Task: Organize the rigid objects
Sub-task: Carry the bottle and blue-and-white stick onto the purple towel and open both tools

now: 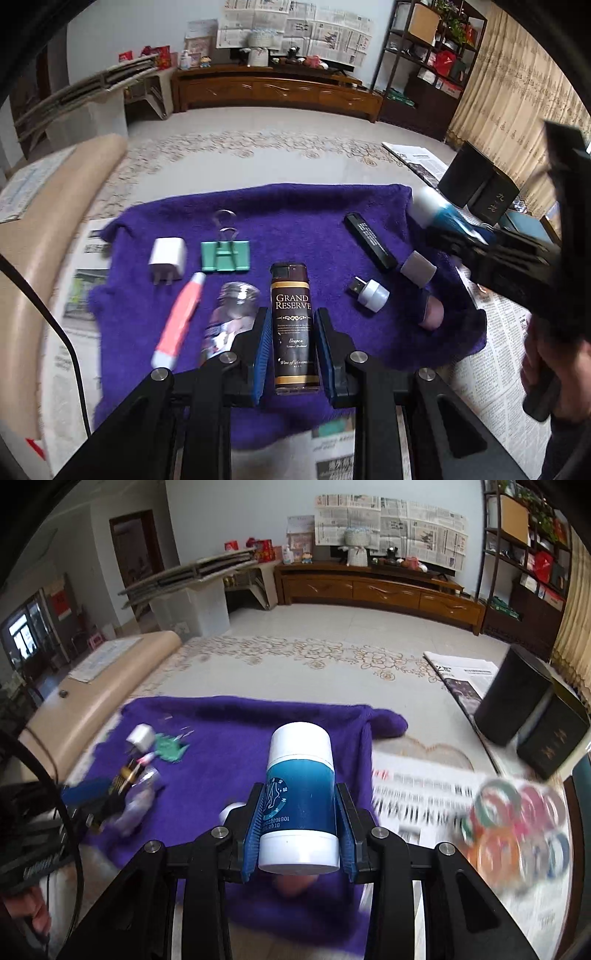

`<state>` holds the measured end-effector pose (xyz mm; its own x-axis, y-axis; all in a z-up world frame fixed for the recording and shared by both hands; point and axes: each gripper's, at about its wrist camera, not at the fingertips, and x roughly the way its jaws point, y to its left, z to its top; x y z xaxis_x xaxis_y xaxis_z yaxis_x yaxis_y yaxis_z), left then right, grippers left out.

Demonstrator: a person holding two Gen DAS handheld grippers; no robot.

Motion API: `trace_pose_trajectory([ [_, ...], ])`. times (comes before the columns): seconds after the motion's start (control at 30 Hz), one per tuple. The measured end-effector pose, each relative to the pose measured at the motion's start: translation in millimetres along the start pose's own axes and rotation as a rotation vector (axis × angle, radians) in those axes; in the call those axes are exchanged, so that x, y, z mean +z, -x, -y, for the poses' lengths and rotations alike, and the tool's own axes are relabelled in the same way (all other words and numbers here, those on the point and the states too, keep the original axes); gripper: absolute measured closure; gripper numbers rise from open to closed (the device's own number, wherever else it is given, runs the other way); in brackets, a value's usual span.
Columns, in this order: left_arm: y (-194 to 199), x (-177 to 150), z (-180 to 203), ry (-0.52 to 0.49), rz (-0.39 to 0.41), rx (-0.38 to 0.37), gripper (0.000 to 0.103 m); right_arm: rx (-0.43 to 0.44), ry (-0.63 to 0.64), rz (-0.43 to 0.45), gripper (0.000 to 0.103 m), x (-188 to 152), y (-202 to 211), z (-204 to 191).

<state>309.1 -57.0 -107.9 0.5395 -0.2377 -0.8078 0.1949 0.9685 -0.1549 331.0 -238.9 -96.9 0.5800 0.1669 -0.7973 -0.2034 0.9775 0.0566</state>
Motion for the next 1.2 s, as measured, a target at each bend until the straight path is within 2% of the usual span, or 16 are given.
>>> trace_pose_trajectory([
  [0.27,-27,-1,5,-0.019,-0.039,-0.022,0.080,-0.007,0.035,-0.065,0.067,18,-58,3],
  [0.4,-32,-1,8,-0.036,-0.052,-0.012,0.080,-0.036,0.023,-0.082,0.067,21,-70,8],
  [0.5,-36,-1,8,-0.041,-0.060,-0.007,0.080,-0.045,0.028,-0.125,0.067,24,-79,9],
  [0.77,-41,0,11,-0.055,-0.072,0.008,0.080,-0.071,0.075,-0.186,0.067,27,-88,6],
  [0.93,-44,0,20,-0.118,-0.094,0.030,0.080,-0.080,0.144,-0.262,0.067,21,-94,-4],
  [1.03,-44,-1,25,-0.146,-0.105,0.042,0.080,-0.066,0.139,-0.249,0.067,20,-91,-1],
  [1.2,-43,-2,33,-0.181,-0.108,0.019,0.080,-0.057,0.153,-0.260,0.067,20,-89,-2],
])
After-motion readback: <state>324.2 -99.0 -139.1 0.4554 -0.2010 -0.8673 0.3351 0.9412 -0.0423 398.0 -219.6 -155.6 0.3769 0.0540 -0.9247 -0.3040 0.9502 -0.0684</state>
